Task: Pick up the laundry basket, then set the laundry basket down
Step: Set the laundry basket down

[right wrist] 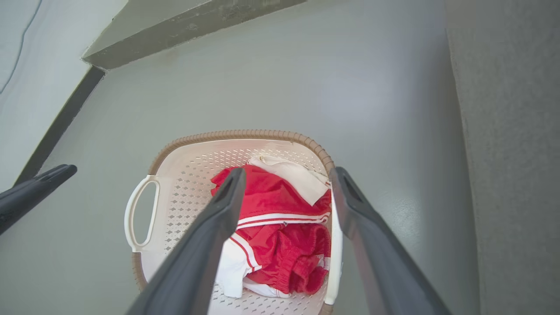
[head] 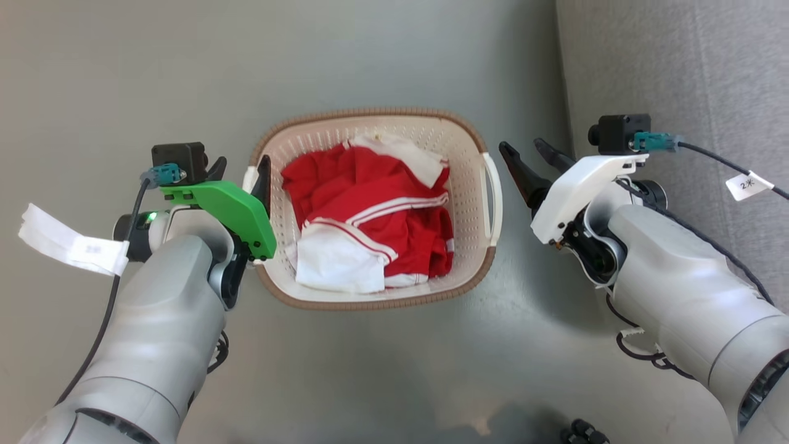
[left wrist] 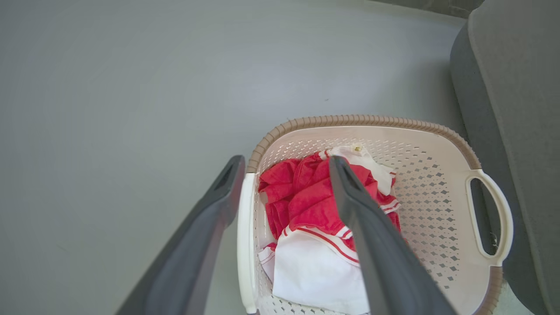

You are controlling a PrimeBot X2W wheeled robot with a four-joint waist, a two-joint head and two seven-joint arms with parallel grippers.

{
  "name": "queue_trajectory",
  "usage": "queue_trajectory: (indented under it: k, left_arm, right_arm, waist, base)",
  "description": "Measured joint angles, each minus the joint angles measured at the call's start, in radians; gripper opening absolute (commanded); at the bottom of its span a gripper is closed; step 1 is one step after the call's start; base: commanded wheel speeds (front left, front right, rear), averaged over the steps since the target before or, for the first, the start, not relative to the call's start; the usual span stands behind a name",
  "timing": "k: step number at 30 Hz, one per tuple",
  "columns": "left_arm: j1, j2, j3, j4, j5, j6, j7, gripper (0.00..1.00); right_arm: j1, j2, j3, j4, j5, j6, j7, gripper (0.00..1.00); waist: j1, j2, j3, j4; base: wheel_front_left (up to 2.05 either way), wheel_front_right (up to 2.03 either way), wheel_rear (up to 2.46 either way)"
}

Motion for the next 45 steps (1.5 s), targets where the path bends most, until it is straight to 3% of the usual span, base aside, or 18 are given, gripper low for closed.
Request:
queue_trajectory:
  k: [5,16,30,45]
  left_arm:
    - [0.011,0.008,0.040,-0.058,0.002,0.000,0.000,1.00]
    - [0.112,0.044,0.117,-0.203,0.063,-0.007,0.000,1.00]
    - [0.283,0.093,0.281,-0.497,0.194,0.020,-0.003,1.00]
    - [0.519,0.115,0.457,-0.797,0.352,0.088,-0.003,1.00]
  right_arm:
    - [0.016,-0.007,-0.015,-0.016,-0.008,0.000,0.000,1.00]
    - [0.038,-0.065,-0.174,-0.093,-0.120,0.000,-0.001,1.00]
    - [0.195,-0.142,-0.475,-0.284,-0.328,-0.004,-0.003,1.00]
    - [0.410,-0.151,-0.701,-0.558,-0.569,-0.077,-0.005,1.00]
  waist:
    - [0.0000,0.0000,-0.071,0.004]
    - [0.0000,0.0000,-0.230,0.007]
    - [0.0000,0.0000,-0.433,0.028]
    - [0.0000,0.0000,-0.534,0.043]
  base:
    - [0.00,0.00,0.00]
    - [0.00,0.00,0.00]
    - [0.00,0.00,0.00]
    - [0.00,0.00,0.00]
